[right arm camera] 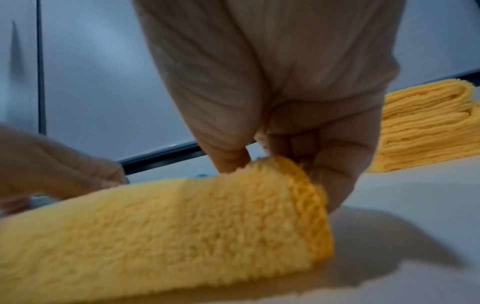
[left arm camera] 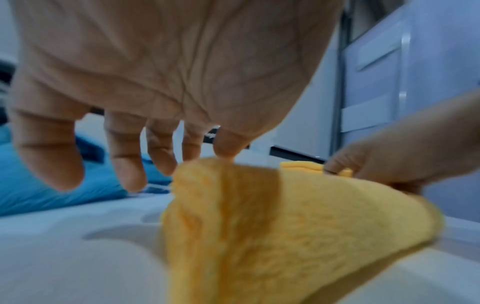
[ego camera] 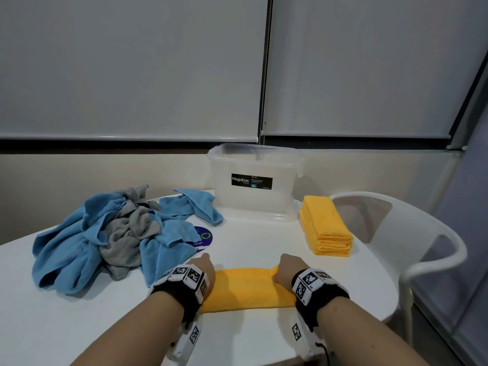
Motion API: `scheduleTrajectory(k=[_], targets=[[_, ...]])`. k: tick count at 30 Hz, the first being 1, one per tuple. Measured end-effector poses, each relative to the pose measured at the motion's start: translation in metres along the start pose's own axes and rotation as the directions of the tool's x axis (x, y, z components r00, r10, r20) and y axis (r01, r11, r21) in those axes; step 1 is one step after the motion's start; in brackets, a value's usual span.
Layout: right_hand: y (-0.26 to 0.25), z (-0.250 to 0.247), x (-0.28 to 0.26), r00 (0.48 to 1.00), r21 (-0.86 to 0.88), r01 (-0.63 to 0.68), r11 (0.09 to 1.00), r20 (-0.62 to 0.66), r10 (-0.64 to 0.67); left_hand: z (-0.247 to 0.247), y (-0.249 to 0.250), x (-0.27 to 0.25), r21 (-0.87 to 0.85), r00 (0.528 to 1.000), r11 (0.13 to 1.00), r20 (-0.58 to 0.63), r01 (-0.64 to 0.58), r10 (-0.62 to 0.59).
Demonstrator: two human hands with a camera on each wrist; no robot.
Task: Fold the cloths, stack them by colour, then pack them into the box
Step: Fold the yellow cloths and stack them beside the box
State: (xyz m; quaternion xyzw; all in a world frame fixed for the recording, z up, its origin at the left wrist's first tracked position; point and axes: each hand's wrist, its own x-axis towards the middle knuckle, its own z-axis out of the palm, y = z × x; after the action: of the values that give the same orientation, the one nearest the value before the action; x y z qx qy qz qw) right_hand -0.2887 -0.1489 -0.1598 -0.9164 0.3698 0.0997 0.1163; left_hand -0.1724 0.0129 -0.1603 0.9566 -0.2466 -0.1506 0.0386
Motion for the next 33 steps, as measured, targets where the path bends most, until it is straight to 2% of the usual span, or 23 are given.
scheduleTrajectory(k=[2, 4, 6, 7, 8, 9, 11, 12, 14, 21, 25, 30, 33], targets=[[0.001, 0.001, -0.002, 0.998, 0.102, -0.034, 0.994, -0.055, 0.04, -0.003, 0.005, -0.01, -0.038, 0.992, 0.999, -0.127, -0.033, 0.028], [0.003, 0.0, -0.005, 0.994, 0.179, -0.013, 0.984, -0.104, 0.032, -0.003, 0.014, -0.021, 0.009, 0.965, 0.989, -0.22, -0.145, 0.143], [0.001, -0.005, -0.014, 0.969, 0.142, 0.096, 0.985, -0.24, -0.06, -0.002, 0.024, -0.035, 0.071, 0.942, 0.957, -0.171, -0.282, 0.29], [-0.003, -0.006, -0.019, 0.939, 0.101, 0.185, 0.978, -0.312, -0.145, 0.003, 0.028, -0.038, 0.082, 0.929, 0.937, -0.124, -0.34, 0.348], [-0.008, -0.007, -0.025, 0.913, 0.06, 0.279, 0.958, -0.327, -0.245, 0.008, 0.031, -0.04, 0.11, 0.924, 0.923, -0.058, -0.37, 0.377], [-0.014, -0.003, -0.031, 0.899, 0.011, 0.361, 0.933, -0.272, -0.344, 0.014, 0.032, -0.039, 0.135, 0.923, 0.914, 0.012, -0.382, 0.384], [-0.022, 0.01, -0.04, 0.895, -0.141, 0.442, 0.886, 0.009, -0.445, 0.026, 0.03, -0.036, 0.151, 0.928, 0.917, 0.11, -0.37, 0.357], [-0.021, 0.018, -0.041, 0.892, -0.203, 0.451, 0.869, 0.141, -0.43, 0.031, 0.027, -0.035, 0.15, 0.931, 0.922, 0.145, -0.356, 0.335], [-0.014, 0.032, -0.038, 0.899, -0.192, 0.409, 0.892, 0.252, -0.358, 0.04, 0.021, -0.033, 0.142, 0.933, 0.931, 0.18, -0.337, 0.311], [-0.007, 0.038, -0.035, 0.949, -0.118, 0.247, 0.962, 0.23, -0.216, 0.045, 0.019, -0.033, 0.099, 0.944, 0.948, 0.169, -0.304, 0.285], [-0.004, 0.04, -0.038, 0.961, -0.098, 0.216, 0.971, 0.198, -0.194, 0.033, 0.024, -0.033, 0.071, 0.95, 0.96, 0.182, -0.271, 0.254], [0.007, 0.037, -0.043, 0.931, -0.114, 0.309, 0.944, 0.238, -0.276, -0.002, 0.041, -0.028, 0.176, 0.956, 0.942, 0.116, -0.287, 0.269], [0.028, 0.022, -0.049, 0.883, -0.138, 0.421, 0.897, 0.289, -0.37, 0.002, 0.044, -0.024, 0.176, 0.948, 0.939, 0.175, -0.296, 0.266]])
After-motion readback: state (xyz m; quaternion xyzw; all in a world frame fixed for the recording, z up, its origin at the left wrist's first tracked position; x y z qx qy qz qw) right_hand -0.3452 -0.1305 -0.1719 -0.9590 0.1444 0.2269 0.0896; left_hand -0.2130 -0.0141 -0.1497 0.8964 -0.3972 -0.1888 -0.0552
